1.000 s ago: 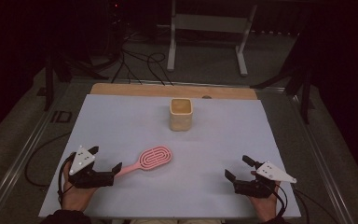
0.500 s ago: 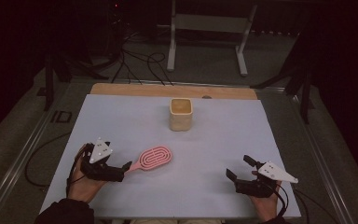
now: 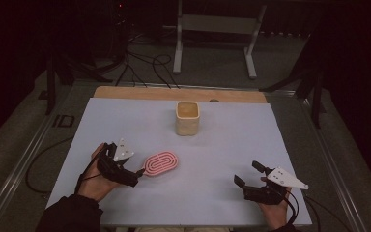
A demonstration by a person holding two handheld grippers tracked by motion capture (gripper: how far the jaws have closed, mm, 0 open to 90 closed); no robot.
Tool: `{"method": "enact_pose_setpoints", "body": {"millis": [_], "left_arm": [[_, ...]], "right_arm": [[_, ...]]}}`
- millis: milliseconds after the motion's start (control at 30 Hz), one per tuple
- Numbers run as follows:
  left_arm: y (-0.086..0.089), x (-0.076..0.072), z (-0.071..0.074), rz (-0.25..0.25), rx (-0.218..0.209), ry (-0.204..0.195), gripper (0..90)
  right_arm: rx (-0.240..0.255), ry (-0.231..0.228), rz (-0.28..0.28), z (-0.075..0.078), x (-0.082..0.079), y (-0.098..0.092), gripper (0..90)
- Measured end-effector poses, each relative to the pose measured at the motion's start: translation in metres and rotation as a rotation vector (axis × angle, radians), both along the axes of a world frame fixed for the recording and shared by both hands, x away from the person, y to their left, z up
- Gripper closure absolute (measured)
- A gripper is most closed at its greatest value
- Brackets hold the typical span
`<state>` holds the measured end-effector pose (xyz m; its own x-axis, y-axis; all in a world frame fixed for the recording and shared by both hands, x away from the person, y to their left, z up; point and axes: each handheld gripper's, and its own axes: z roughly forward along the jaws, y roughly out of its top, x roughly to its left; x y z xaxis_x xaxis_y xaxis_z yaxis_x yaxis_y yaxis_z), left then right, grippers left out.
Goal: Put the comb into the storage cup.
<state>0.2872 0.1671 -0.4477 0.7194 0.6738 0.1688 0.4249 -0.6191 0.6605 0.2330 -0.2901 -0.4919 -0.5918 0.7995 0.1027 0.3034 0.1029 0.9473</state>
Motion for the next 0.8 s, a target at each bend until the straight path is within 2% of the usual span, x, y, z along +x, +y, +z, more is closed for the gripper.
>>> {"method": "enact_pose_setpoints", "body": {"millis": [467,600,800], "left_arm": [[-0.025,0.015,-0.011,-0.082,0.114,0.082,0.0],[-0.03,0.019,-0.015,-0.086,0.151,0.105,0.0],[-0.033,0.024,-0.02,-0.099,0.18,0.143,0.0]], "right_arm": [[0.002,0.006,0.003,-0.001,0.001,0.0,9.0],[0.002,0.007,0.003,-0.001,0.001,0.0,9.0],[0.002,0.009,0.002,-0.001,0.001,-0.001,9.0]]}}
